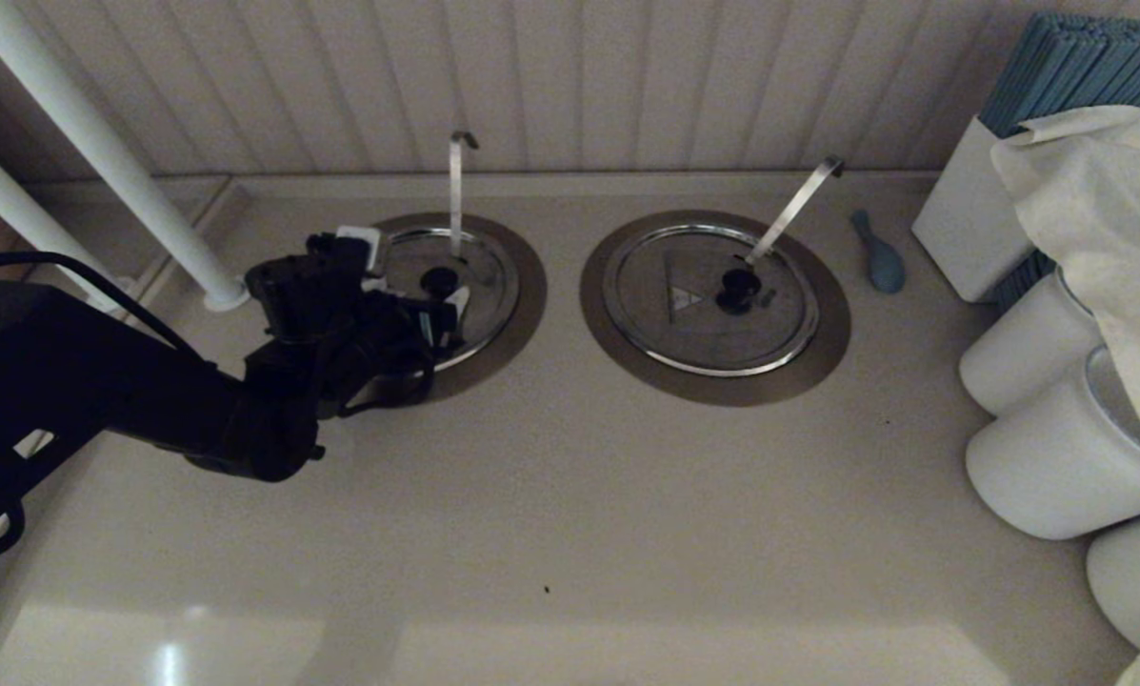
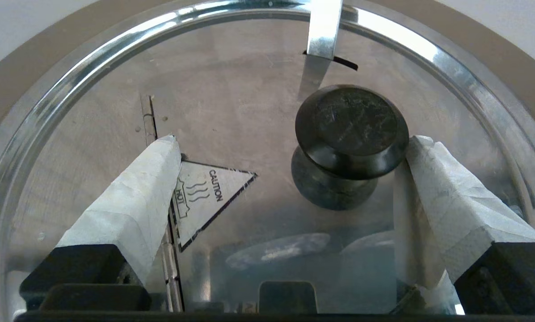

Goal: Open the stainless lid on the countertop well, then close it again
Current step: Open the lid

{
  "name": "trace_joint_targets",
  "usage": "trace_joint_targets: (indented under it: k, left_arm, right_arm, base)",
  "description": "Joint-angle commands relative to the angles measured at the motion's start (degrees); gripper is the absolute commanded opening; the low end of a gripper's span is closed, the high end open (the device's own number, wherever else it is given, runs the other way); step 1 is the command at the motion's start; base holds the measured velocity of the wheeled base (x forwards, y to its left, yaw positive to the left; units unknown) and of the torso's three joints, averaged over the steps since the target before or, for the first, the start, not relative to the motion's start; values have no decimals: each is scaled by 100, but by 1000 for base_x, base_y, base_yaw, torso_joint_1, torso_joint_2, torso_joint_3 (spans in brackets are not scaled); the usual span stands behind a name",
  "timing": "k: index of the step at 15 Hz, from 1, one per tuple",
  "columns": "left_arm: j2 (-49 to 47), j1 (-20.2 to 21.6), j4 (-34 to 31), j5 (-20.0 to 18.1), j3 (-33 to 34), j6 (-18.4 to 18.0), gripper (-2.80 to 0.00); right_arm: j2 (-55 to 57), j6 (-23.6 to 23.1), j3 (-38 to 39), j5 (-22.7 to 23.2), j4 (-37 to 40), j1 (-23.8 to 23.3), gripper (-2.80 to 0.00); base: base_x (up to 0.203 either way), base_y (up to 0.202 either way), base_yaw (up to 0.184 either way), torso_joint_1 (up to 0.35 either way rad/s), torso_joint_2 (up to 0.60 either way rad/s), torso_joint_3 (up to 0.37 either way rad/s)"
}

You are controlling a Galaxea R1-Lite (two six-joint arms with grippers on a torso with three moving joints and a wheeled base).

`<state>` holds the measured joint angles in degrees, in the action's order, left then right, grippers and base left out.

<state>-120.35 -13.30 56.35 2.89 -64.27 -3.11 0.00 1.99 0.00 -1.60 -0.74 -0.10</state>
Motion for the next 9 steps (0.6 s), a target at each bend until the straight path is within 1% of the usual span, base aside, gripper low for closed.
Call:
trace_joint_targets:
  k: [1, 5, 9]
  left_arm:
    - [102, 3, 128, 18, 11, 2, 0]
    - [186, 6, 839, 1, 262, 158, 0]
    - [353, 45, 913, 27, 362, 156, 0]
  right_arm:
    - [6, 3, 0, 1, -5, 1, -280]
    - [2, 3, 0, 0, -5, 1, -280]
    - [2, 3, 0, 1, -5, 1, -280]
  base:
    - [0, 0, 0, 0, 0, 0]
    - [0, 0, 0, 0, 0, 0]
    - [0, 0, 0, 0, 0, 0]
